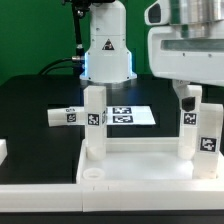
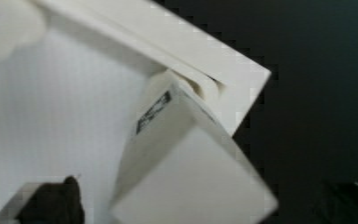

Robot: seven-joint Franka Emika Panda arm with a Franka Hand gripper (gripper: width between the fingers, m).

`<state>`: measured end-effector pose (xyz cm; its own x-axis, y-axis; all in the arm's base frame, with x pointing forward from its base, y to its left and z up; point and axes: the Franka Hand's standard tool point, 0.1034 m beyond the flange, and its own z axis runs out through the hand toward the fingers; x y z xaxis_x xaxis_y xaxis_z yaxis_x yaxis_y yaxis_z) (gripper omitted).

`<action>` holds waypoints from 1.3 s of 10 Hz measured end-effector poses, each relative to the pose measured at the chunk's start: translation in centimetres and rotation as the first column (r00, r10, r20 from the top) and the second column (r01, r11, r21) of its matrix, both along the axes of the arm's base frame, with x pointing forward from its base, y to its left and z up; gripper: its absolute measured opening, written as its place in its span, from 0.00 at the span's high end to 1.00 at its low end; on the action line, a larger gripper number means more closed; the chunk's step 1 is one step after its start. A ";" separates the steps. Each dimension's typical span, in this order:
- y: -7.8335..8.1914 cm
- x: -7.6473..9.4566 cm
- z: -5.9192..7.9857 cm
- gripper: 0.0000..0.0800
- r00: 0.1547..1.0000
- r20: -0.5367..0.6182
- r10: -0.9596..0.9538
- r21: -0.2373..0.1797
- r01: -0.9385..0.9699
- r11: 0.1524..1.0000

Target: Assemble desk

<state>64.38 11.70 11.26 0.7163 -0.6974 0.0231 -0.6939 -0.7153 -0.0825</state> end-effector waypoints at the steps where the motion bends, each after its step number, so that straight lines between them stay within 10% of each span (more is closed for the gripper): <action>1: 0.0 0.3 -0.2 0.19 0.993 0.020 0.113 -0.018 -0.113 0.993; 5: -0.2 0.2 -0.3 0.30 0.992 0.035 0.125 -0.022 -0.124 0.992; 7: -1.2 0.1 -0.4 0.64 0.998 0.014 -0.060 0.000 0.060 0.998; 13: -1.3 -0.4 -0.6 0.64 0.742 -0.068 -0.667 0.091 0.670 0.736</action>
Offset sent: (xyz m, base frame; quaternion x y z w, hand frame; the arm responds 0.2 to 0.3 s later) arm 0.0000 0.0000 0.0000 0.0000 0.0000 0.0650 0.9979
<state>63.94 10.38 10.68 0.0637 -0.9940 -0.0892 -0.9935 -0.0547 -0.0998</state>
